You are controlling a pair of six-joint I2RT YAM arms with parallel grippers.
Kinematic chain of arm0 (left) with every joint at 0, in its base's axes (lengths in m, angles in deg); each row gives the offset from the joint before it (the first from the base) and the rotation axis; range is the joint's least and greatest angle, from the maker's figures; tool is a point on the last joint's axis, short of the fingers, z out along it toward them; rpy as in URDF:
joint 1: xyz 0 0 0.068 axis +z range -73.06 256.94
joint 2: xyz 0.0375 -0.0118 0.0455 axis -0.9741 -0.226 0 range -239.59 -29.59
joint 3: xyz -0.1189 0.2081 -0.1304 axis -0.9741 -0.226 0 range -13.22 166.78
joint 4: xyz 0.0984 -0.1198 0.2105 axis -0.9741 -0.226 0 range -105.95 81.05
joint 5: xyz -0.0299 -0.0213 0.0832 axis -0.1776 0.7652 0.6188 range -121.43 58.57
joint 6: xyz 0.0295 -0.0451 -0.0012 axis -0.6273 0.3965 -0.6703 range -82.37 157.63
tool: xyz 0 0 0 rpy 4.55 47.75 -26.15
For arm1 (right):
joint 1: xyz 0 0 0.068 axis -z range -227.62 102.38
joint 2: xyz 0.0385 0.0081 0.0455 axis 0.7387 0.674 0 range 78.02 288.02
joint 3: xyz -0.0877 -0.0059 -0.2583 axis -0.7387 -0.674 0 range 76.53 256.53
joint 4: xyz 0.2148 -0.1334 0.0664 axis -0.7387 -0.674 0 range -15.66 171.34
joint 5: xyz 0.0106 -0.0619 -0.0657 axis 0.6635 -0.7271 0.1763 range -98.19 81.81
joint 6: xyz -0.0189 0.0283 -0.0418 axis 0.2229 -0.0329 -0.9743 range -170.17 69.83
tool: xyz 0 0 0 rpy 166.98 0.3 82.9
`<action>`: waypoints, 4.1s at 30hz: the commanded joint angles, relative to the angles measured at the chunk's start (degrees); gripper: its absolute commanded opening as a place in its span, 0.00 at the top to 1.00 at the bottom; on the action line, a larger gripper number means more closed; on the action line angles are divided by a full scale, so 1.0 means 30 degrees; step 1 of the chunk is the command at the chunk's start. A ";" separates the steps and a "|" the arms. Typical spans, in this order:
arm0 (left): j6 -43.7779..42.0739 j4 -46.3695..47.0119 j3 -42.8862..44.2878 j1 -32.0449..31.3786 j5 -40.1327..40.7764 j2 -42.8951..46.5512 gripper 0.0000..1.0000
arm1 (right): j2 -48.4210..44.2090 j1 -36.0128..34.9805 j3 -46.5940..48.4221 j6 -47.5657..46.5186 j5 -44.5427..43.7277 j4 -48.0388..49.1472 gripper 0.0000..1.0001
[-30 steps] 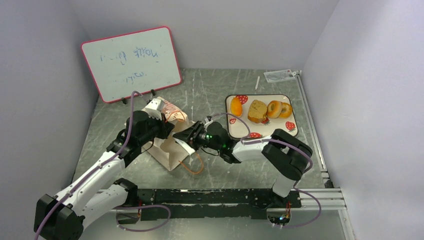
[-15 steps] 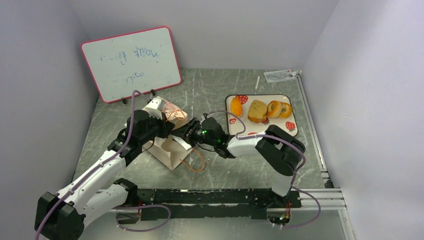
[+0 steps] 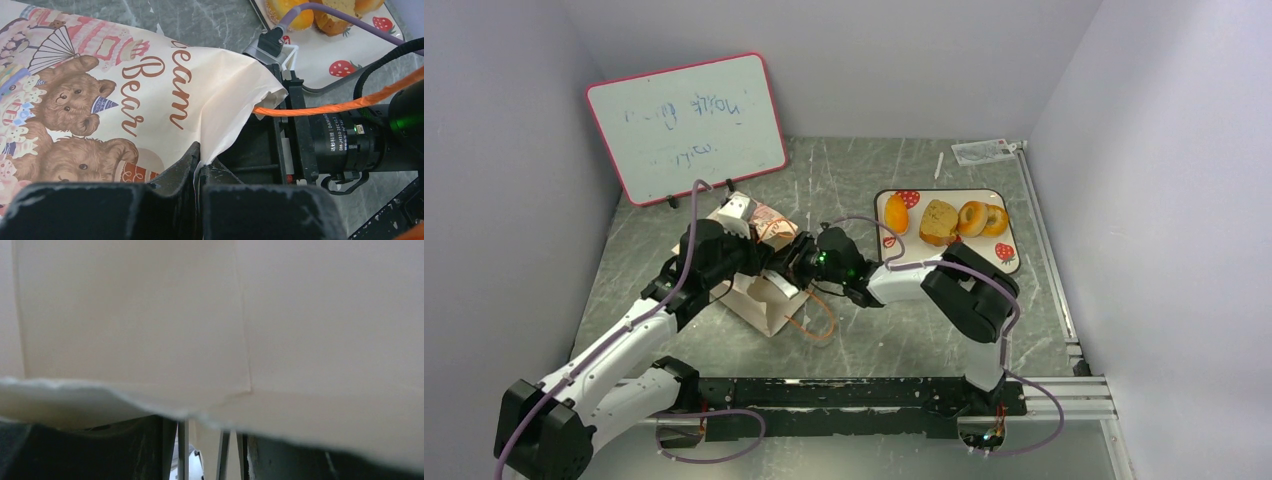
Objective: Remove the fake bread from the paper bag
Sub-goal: Take out the fake bread from the paper bag, then place the fake bread in the container.
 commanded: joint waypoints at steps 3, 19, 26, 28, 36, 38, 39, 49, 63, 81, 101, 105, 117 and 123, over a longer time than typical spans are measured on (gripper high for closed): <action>-0.0349 0.0563 0.0184 -0.0206 -0.1177 -0.0392 0.93 | 0.0768 0.0186 0.0892 -0.0112 0.0340 0.1179 0.53; -0.0722 -0.0153 0.0363 -0.0206 -0.0891 -0.0090 0.93 | 0.3541 0.0451 0.2228 0.0611 0.1810 0.2983 0.55; -0.0580 0.0027 0.0391 -0.0198 -0.0669 -0.0120 0.93 | 0.4266 0.0794 0.1977 0.1147 0.2923 0.4110 0.94; -0.0414 0.0034 0.0475 -0.0205 -0.0096 -0.0119 0.93 | 0.3963 0.0850 0.1621 0.1112 0.2952 0.4156 1.00; 0.1654 -0.0222 0.1070 -0.0206 0.3401 -0.0133 0.93 | 0.1215 0.1362 -0.1746 0.0628 0.2751 0.4526 1.00; 0.2309 -0.0347 0.1306 -0.0206 0.4160 -0.0297 0.93 | 0.0359 0.1472 -0.2852 0.0437 0.2642 0.4635 1.00; 0.2465 -0.0327 0.1388 -0.0206 0.4375 -0.0383 0.93 | -0.0038 0.1511 -0.3221 0.0283 0.2596 0.4503 1.00; 0.3233 -0.0703 0.1599 -0.0202 0.5455 -0.0404 0.93 | -0.4915 0.1726 -0.6098 -0.1056 0.1853 0.2795 1.00; 0.3109 -0.0982 0.0538 -0.0205 0.6198 0.0546 0.93 | -1.3379 0.2761 -0.8823 -0.3595 0.1686 -0.3474 1.00; 0.3578 -0.1908 0.2398 -0.0235 0.7574 -0.2239 0.93 | -2.2705 0.3022 -0.8314 -0.4460 -0.2556 -1.2909 1.00; 0.3168 -0.2090 0.3407 -0.0352 0.7111 -0.3066 0.93 | -3.1583 0.3021 -0.7046 -0.0609 -1.1145 -2.3686 1.00; 0.2883 -0.2053 0.3682 -0.0352 0.6854 -0.3287 0.93 | -3.2521 0.3023 -0.6798 0.0401 -1.2445 -2.5446 1.00; 0.2482 -0.1495 0.3995 -0.0379 0.5737 -0.3685 0.93 | -3.3244 0.3047 -0.7358 0.3045 -1.4256 -2.7173 1.00; 0.2055 -0.1343 0.4198 -0.0367 0.5404 -0.3879 0.93 | -3.2983 0.3032 -0.7692 0.3957 -1.4254 -2.7115 1.00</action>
